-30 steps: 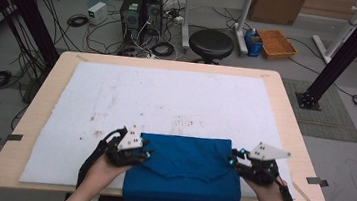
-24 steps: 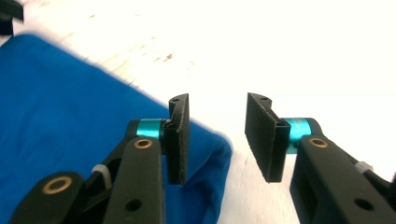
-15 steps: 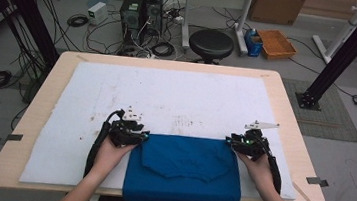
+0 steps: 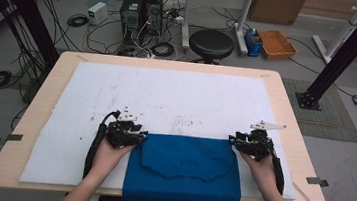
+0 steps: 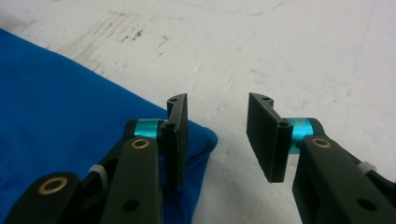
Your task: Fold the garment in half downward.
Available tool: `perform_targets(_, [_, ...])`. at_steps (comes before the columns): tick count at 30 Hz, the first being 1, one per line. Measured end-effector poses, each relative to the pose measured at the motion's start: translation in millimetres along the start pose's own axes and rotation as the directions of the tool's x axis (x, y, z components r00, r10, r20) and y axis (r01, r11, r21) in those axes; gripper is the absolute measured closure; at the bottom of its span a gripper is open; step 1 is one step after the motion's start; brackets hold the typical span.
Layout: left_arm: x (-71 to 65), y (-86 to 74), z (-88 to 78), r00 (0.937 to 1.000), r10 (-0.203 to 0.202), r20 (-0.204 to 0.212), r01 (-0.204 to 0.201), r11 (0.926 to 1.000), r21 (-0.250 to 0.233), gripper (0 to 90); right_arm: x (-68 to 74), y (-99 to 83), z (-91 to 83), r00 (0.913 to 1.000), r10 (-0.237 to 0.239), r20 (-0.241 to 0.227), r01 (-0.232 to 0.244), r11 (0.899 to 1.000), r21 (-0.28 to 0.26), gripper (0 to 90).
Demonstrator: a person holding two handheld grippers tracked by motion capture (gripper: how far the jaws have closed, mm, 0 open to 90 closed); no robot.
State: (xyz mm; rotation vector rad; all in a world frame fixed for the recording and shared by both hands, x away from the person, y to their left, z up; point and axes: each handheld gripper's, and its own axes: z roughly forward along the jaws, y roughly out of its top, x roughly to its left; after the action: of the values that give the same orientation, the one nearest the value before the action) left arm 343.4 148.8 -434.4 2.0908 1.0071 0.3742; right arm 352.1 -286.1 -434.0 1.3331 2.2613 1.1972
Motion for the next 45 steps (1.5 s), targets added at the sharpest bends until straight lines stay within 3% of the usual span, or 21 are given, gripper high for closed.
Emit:
perform_targets(3, [-0.5, -1.9, 4.8, 0.9999, -0.003, 0.013, 0.003, 0.9997, 0.022, 59.5, -0.1, -3.4, 7.9, 0.9993, 0.017, -0.034, -0.015, 0.998, 0.055, 59.1])
perform_targets(5, [-2.3, -2.8, 5.7, 0.9996, 0.001, 0.027, -0.002, 0.9996, 0.029, 63.5, 0.5, -6.1, 12.3, 0.9985, 0.011, -0.054, -0.006, 0.996, 0.085, 66.7])
perform_targets(7, [-4.5, -3.5, 6.0, 0.9989, 0.022, 0.041, -0.023, 0.9994, 0.026, 73.2, 1.3, -6.7, 12.5, 0.9978, -0.003, -0.066, 0.008, 0.997, 0.082, 76.5])
perform_targets(11, [-5.6, -3.6, 6.1, 0.9984, 0.038, 0.043, -0.038, 0.999, 0.021, 83.2, 2.9, -5.6, 11.6, 0.9969, -0.035, -0.071, 0.04, 0.996, 0.076, 82.8])
perform_targets(16, [0.1, 0.1, 6.1, 0.9984, 0.032, 0.046, -0.032, 0.9994, 0.013, 84.8, 2.5, -1.5, 10.7, 0.9964, -0.054, -0.066, 0.058, 0.997, 0.059, 83.5])
perform_targets(20, [5.3, 9.6, 8.4, 0.9983, 0.054, 0.024, -0.054, 0.9985, 0.012, 85.0, 0.1, 7.2, 15.3, 0.9952, -0.083, -0.053, 0.085, 0.995, 0.05, 83.6])
perform_targets(25, [22.0, 25.7, 18.6, 0.9988, 0.049, -0.003, -0.049, 0.9987, 0.011, 85.1, -6.1, 27.9, 26.9, 0.9925, -0.118, -0.032, 0.119, 0.993, 0.027, 83.5])
perform_targets(30, [42.6, 43.1, 30.2, 0.9996, 0.025, -0.015, -0.025, 0.9997, 0.008, 85.1, -16.5, 49.7, 41.5, 0.9929, -0.118, -0.014, 0.119, 0.992, 0.032, 83.5])
perform_targets(34, [54.0, 53.6, 41.1, 0.9993, 0.029, -0.025, -0.028, 0.9995, 0.015, 85.0, -24.6, 62.3, 52.5, 0.9923, -0.124, 0.003, 0.124, 0.991, 0.043, 83.5])
perform_targets(36, [57.6, 58.1, 46.4, 0.9986, 0.039, -0.035, -0.038, 0.9988, 0.032, 85.0, -28.3, 67.3, 57.1, 0.9919, -0.127, 0.007, 0.126, 0.991, 0.05, 83.5])
perform_targets(45, [67.1, 65.2, 59.3, 0.9965, 0.051, -0.066, -0.049, 0.9984, 0.027, 85.0, -36.8, 78.9, 71.5, 0.9863, -0.16, 0.04, 0.158, 0.986, 0.062, 83.5])
